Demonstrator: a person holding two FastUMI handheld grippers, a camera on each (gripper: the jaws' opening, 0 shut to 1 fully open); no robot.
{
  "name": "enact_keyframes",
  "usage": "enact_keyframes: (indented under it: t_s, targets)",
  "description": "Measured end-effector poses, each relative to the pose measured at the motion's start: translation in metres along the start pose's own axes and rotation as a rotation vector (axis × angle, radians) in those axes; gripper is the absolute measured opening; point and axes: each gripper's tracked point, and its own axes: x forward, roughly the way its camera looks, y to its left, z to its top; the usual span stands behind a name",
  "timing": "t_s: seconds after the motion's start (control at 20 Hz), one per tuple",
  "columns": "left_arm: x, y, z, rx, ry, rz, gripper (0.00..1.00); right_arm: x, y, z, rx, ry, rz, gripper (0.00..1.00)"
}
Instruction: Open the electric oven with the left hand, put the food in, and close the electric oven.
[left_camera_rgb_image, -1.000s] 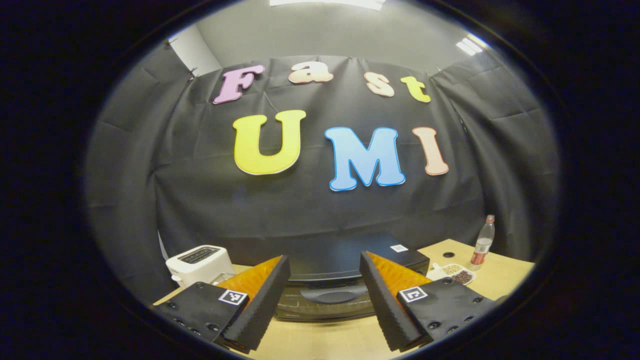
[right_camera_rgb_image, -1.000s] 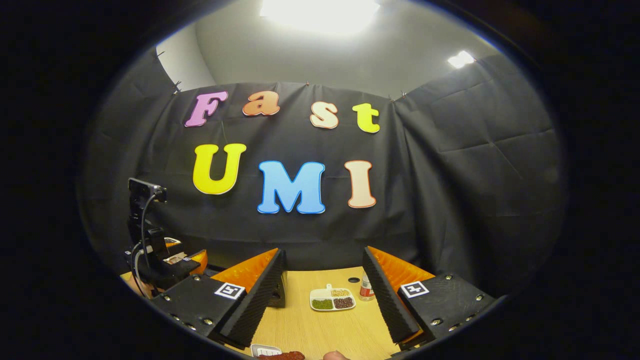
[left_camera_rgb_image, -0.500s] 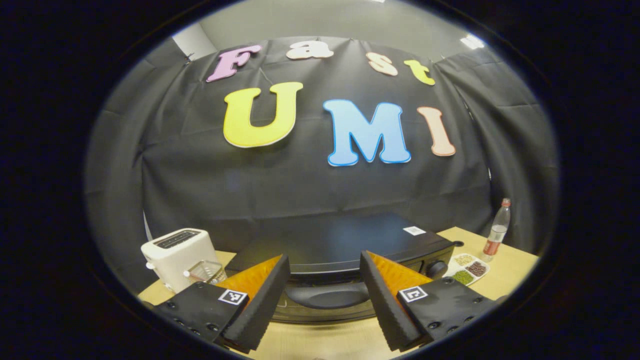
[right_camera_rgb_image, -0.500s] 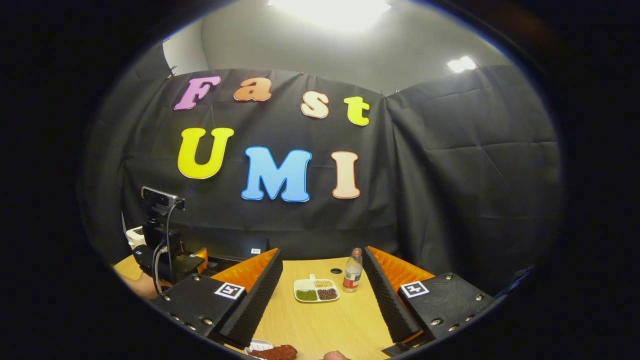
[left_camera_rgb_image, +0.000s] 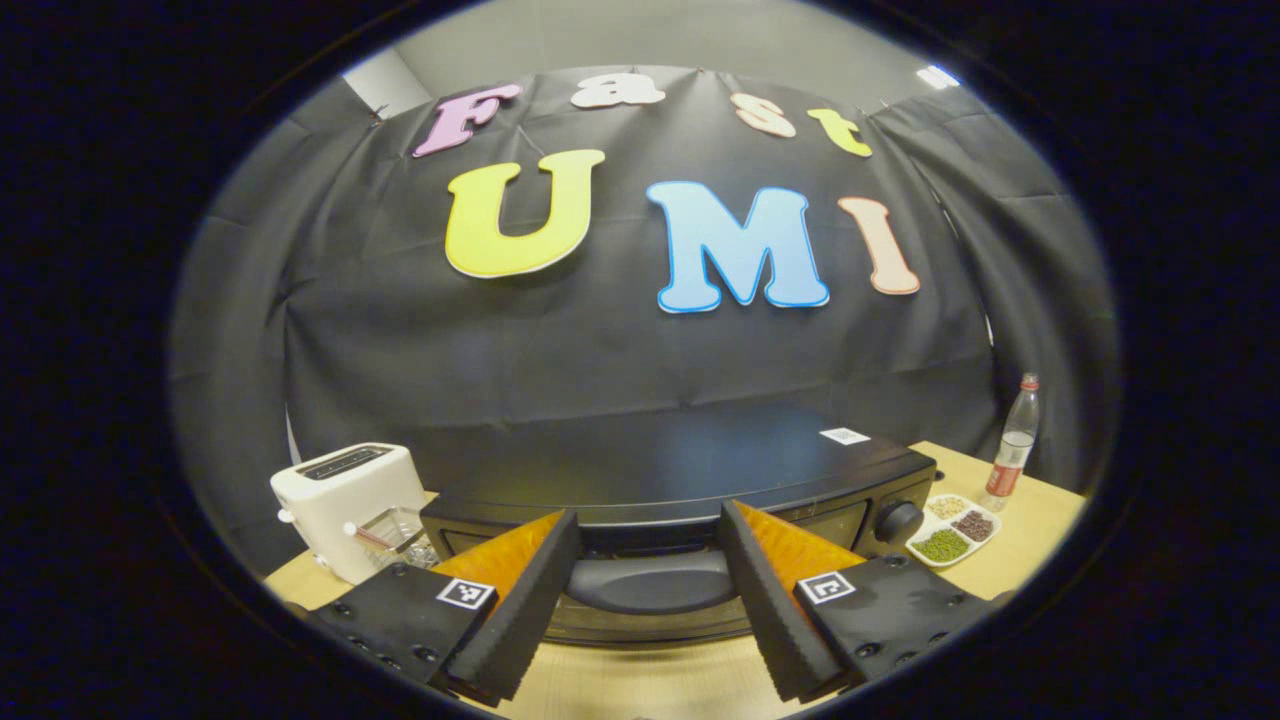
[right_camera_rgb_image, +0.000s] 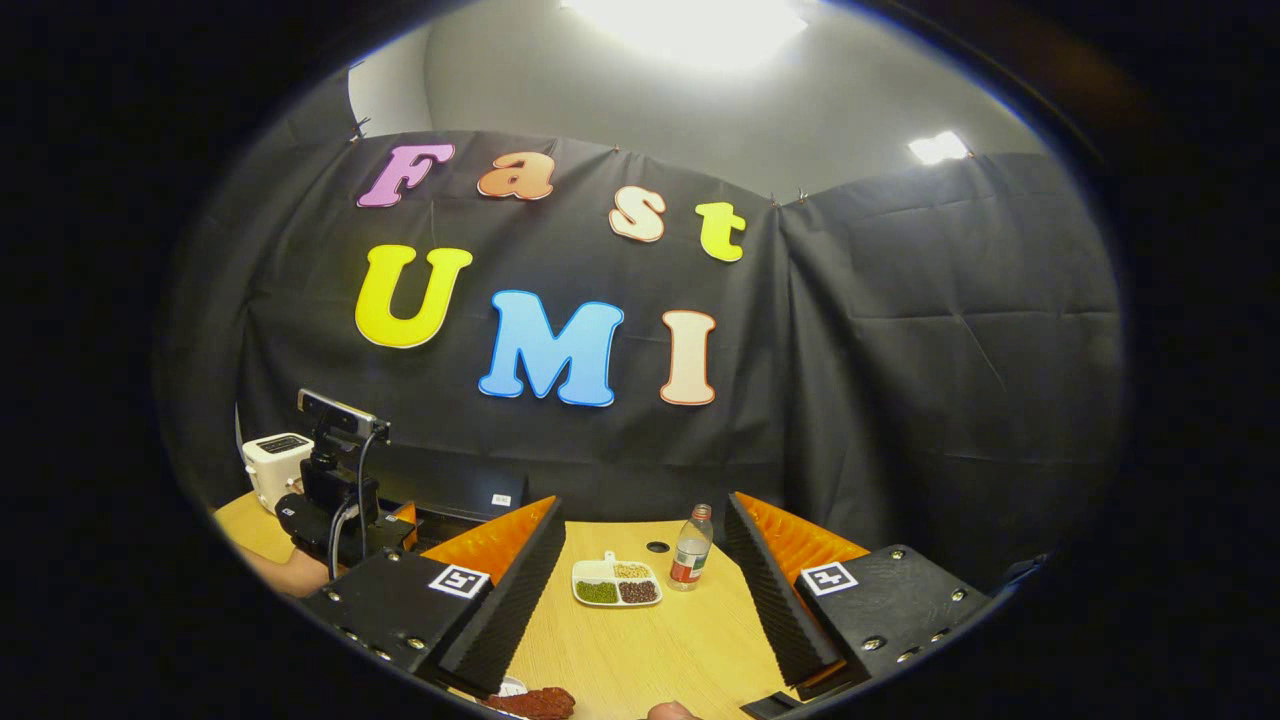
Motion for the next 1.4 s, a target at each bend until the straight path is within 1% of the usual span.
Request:
enact_keyframes:
  t_s: [0.1, 0.3, 0.35, 0.4, 0.5, 0.7, 0.8, 0.85, 0.95, 1.1, 1.2, 1.25, 1.3, 1.35, 1.4]
  targets:
    - [-0.004, 0.000, -0.003, -0.013, -0.011, 0.001, 0.99, 0.000, -0.001, 0.003, -0.001, -0.005, 0.004, 0.97]
    - [-0.018, -0.001, -0.006, 0.005, -0.023, 0.011, 0.99, -0.001, -0.004, 0.007, -0.009, -0.020, 0.022, 0.97]
    - [-0.023, -0.002, -0.008, 0.004, -0.022, 0.014, 0.91, -0.001, -0.004, 0.007, -0.011, -0.019, 0.027, 0.97]
    - [-0.028, -0.002, -0.009, 0.004, -0.023, 0.015, 0.99, -0.002, -0.004, 0.007, -0.012, -0.019, 0.032, 0.97]
    - [-0.040, -0.003, -0.014, 0.012, -0.023, 0.012, 0.99, -0.003, -0.003, 0.008, -0.002, -0.019, 0.049, 0.97]
    - [-0.061, -0.006, -0.020, 0.071, -0.021, 0.010, 0.99, -0.007, -0.004, 0.007, 0.010, -0.023, 0.076, 0.97]
    - [-0.068, -0.006, -0.027, 0.053, -0.002, 0.014, 0.99, -0.008, -0.004, 0.006, 0.015, -0.023, 0.089, 0.97]
    - [-0.072, -0.007, -0.031, 0.035, 0.011, 0.016, 0.95, -0.009, -0.005, 0.005, 0.016, -0.021, 0.094, 0.97]
    - [-0.080, -0.007, -0.037, 0.020, 0.029, 0.021, 0.96, -0.012, -0.006, 0.004, 0.015, -0.018, 0.104, 0.97]
    - [-0.093, -0.010, -0.047, 0.042, 0.047, 0.027, 0.99, -0.017, -0.008, 0.001, 0.010, -0.011, 0.116, 0.97]
    - [-0.101, -0.011, -0.057, 0.046, 0.067, 0.028, 0.95, -0.019, -0.011, -0.002, 0.008, -0.004, 0.121, 0.97]
    - [-0.106, -0.011, -0.063, 0.045, 0.077, 0.029, 0.99, -0.020, -0.012, -0.002, 0.009, -0.002, 0.125, 0.97]
    - [-0.110, -0.012, -0.067, 0.046, 0.088, 0.030, 0.95, -0.021, -0.013, -0.003, 0.009, -0.001, 0.129, 0.97]
    - [-0.112, -0.013, -0.073, 0.048, 0.100, 0.032, 0.99, -0.022, -0.014, -0.004, 0.006, 0.003, 0.136, 0.97]
    - [-0.114, -0.014, -0.078, 0.049, 0.110, 0.035, 0.99, -0.023, -0.014, -0.005, 0.001, 0.006, 0.143, 0.97]
